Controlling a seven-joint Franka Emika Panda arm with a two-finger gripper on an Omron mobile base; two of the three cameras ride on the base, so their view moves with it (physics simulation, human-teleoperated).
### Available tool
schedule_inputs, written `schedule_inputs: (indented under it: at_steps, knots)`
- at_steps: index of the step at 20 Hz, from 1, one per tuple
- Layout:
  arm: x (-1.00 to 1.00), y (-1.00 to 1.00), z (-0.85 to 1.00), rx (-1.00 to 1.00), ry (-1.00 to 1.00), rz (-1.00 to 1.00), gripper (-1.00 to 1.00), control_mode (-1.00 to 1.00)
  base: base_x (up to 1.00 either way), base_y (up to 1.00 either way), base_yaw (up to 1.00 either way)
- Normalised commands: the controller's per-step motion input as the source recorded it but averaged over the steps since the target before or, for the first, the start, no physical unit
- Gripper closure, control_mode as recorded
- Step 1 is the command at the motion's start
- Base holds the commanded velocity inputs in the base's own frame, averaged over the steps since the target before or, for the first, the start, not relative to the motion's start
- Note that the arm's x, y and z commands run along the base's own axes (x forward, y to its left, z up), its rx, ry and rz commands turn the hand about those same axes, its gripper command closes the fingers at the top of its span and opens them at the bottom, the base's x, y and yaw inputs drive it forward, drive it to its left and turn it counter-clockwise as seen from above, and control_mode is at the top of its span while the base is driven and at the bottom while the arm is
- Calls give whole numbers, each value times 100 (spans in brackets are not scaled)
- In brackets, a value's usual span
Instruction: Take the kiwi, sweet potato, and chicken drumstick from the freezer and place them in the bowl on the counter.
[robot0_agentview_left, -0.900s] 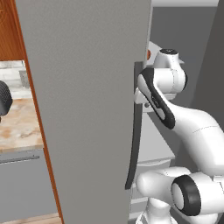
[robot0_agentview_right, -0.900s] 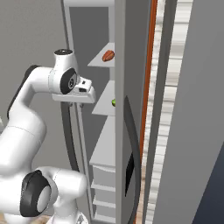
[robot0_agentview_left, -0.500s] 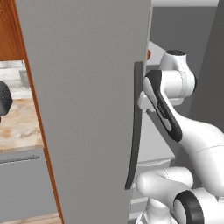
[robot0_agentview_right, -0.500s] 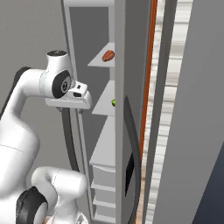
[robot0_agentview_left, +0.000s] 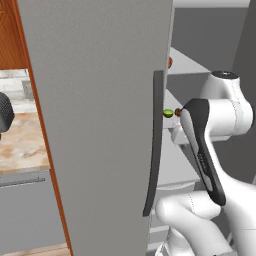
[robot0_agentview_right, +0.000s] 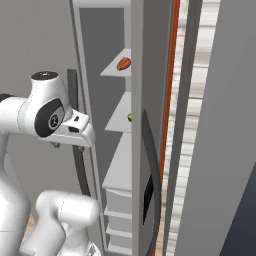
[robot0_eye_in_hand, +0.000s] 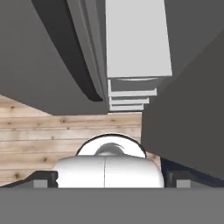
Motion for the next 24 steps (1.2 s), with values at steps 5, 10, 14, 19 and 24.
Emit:
schedule_inputs:
  at_steps: [5, 10, 14, 19, 24]
  knots:
    - [-29, 0, 0, 0, 0, -1, -100, -100, 0, 0, 0]
    - [0, 0, 0, 0, 0, 0, -100, -100, 0, 0, 0]
    - [0, 0, 0, 0, 0, 0, -100, -100, 0, 0, 0]
    - [0, 0, 0, 0, 0, 0, -100, 100, 0, 0, 0]
    - [0, 0, 0, 0, 0, 0, -100, 100, 26, 0, 0]
